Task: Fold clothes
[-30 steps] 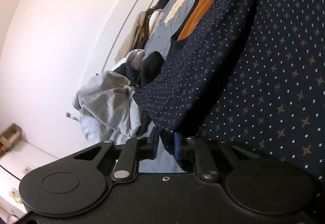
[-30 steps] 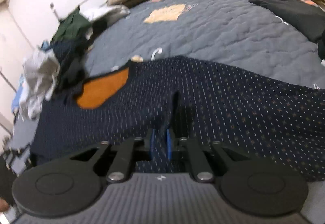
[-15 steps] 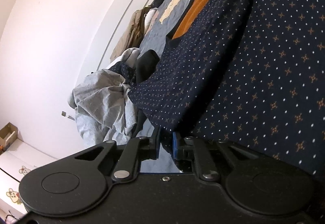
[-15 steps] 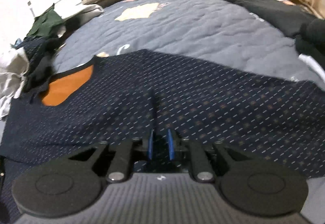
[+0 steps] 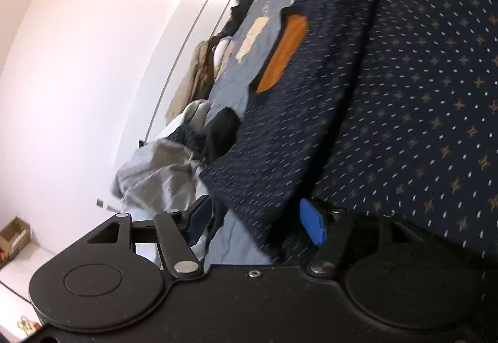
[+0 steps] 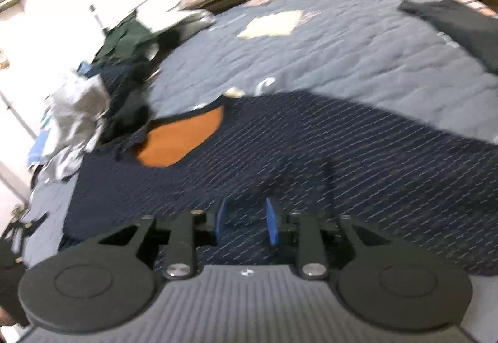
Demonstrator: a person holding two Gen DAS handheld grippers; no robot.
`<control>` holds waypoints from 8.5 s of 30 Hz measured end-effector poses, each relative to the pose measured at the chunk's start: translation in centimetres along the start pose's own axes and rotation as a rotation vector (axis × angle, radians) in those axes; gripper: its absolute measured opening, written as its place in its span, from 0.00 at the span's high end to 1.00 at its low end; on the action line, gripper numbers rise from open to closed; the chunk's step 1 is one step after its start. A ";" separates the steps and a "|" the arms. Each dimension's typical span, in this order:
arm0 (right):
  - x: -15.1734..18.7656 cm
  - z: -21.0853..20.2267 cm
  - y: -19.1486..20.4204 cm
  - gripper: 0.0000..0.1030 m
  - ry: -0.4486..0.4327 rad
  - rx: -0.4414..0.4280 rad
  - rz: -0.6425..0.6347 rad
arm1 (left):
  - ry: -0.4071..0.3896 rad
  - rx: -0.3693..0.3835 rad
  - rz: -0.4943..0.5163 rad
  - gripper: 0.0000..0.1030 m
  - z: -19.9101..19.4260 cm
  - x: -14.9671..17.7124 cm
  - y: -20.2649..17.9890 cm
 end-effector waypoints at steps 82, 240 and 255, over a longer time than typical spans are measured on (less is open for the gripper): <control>8.1 -16.3 -13.1 0.54 -0.334 0.405 0.227 | -0.111 1.150 -1.244 0.27 -12.4 -8.3 4.6; 1.6 -6.8 -0.1 0.56 -0.198 -0.137 0.022 | -0.046 1.209 -1.324 0.90 2.1 -9.4 1.9; 1.6 -7.2 -0.1 0.55 -0.203 -0.143 0.027 | -0.022 1.072 -1.298 0.92 1.9 -8.7 2.7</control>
Point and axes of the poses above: each gripper's, at about its wrist camera, not at the fingertips, and z roughly the way its jaws point, y to its left, x to its underside, the point moved 7 cm from there along z, roughly the way its jaws point, and after that the axes turned 11 degrees about y, right-handed, at the moved point
